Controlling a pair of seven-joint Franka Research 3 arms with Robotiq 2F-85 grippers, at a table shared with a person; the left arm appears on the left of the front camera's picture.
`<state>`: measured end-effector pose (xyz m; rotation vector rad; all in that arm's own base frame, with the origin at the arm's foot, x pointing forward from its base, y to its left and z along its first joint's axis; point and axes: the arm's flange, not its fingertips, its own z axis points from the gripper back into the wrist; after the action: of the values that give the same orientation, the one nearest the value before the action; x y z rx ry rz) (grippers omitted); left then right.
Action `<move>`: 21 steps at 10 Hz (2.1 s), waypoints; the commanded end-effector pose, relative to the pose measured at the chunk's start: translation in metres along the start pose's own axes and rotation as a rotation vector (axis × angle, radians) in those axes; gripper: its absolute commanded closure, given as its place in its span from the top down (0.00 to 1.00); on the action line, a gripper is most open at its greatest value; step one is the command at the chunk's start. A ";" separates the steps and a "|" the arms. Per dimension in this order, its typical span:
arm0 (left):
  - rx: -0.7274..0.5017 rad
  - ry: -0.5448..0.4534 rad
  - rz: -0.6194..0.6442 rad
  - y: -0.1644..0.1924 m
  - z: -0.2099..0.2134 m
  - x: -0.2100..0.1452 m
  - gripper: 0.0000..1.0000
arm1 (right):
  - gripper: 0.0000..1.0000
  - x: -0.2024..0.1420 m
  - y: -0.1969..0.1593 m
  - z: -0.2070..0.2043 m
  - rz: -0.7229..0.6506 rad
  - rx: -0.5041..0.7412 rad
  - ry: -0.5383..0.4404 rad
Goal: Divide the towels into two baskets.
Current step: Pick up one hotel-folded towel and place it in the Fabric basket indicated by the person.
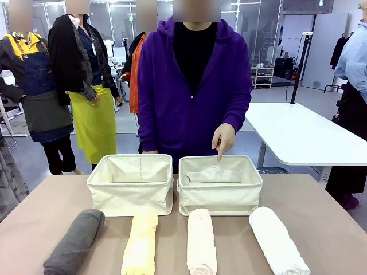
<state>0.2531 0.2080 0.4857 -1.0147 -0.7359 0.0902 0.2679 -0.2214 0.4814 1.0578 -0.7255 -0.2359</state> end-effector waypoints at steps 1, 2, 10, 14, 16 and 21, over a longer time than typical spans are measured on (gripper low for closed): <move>-0.018 -0.007 -0.015 0.000 0.002 0.001 1.00 | 1.00 0.001 0.036 -0.035 0.008 -0.140 0.092; -0.018 -0.007 -0.015 0.000 0.002 0.001 1.00 | 1.00 0.000 0.052 -0.060 0.016 -0.195 0.129; -0.018 -0.007 -0.015 0.000 0.002 0.001 1.00 | 1.00 -0.049 0.086 -0.225 0.192 -0.551 0.469; -0.018 -0.007 -0.015 0.000 0.002 0.001 1.00 | 1.00 -0.100 0.073 -0.285 0.303 -0.728 0.519; -0.018 -0.007 -0.015 0.000 0.002 0.001 1.00 | 1.00 -0.119 0.062 -0.310 0.314 -0.782 0.557; -0.018 -0.007 -0.015 0.000 0.002 0.001 1.00 | 1.00 -0.155 0.045 -0.329 0.365 -0.849 0.642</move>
<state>0.2534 0.2078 0.4858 -1.0113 -0.7333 0.0909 0.3944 0.1117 0.3784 0.1747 -0.1561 0.1408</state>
